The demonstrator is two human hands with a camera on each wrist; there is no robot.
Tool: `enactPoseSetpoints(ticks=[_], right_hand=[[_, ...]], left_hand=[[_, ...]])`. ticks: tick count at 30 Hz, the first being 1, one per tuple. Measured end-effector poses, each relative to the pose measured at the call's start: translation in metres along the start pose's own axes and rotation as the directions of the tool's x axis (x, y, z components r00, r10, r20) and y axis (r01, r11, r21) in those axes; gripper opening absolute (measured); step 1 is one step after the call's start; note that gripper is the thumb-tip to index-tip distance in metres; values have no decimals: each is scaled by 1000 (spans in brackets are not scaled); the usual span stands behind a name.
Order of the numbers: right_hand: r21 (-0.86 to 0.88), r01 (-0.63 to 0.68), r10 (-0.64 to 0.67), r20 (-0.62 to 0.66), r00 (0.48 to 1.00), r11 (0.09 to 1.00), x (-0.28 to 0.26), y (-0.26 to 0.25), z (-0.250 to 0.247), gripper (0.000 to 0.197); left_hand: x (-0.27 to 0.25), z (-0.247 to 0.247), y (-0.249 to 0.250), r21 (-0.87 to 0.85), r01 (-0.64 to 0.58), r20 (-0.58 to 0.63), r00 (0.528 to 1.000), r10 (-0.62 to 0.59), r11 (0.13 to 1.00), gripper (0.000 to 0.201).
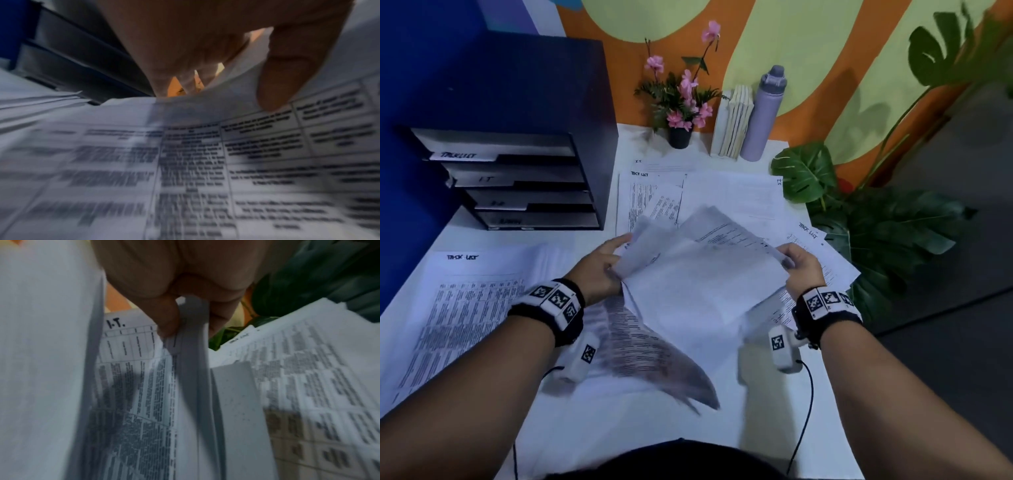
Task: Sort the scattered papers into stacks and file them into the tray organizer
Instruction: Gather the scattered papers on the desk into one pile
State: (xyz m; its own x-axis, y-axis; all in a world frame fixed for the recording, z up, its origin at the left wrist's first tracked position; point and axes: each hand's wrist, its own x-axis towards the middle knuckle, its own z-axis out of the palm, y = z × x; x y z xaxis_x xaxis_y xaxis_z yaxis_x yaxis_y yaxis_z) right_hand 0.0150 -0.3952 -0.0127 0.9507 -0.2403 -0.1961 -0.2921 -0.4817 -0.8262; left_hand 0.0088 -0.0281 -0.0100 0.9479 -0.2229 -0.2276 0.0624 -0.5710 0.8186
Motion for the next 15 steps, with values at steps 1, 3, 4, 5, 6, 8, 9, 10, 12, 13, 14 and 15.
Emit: enactPoseSetpoints(ticks=[1,3,4,5,6,8,9,10,12,13,14,15], right_hand=[[81,18,-20,20,1000,997,-1,-7,3,37],[157,46,-57,69,996,987,-7,-25,7,40],[160,70,-86,97,992,985,-9,-33,10,39],[163,93,-113,117,987,982,-9,-39,11,39],[168,107,-130,132,983,980,-11,-44,12,39],[179,114,-138,126,982,977,-10,-49,10,38],[167,127,-144,94,985,978,-10,-49,8,35],[112,148,-154,43,987,983,-9,-49,4,30],[-97,196,-205,-95,974,976,-7,-45,-2,19],[-172,216,-241,-148,959,961,-6,-44,-5,18],[-183,250,-282,-182,942,951,-7,-45,-5,17],[-167,293,-324,-210,922,942,-8,-48,-5,17]], left_hand=[[3,2,-2,18,-21,29,999,21,1000,49],[6,7,-2,184,-55,57,997,45,981,41],[6,10,2,260,-58,47,998,47,964,39],[7,13,3,293,-47,17,999,44,955,42],[7,15,6,308,-34,-30,999,46,951,49],[5,14,9,285,-36,-111,991,70,958,51],[5,14,7,255,-58,-125,988,92,965,46],[4,12,6,225,-74,-123,987,104,971,37],[2,10,1,150,-78,-120,988,97,986,24],[1,10,-1,113,-67,-120,989,80,991,20],[0,11,-1,85,-60,-131,989,71,995,16],[-2,11,-2,81,-53,-158,985,65,995,15]])
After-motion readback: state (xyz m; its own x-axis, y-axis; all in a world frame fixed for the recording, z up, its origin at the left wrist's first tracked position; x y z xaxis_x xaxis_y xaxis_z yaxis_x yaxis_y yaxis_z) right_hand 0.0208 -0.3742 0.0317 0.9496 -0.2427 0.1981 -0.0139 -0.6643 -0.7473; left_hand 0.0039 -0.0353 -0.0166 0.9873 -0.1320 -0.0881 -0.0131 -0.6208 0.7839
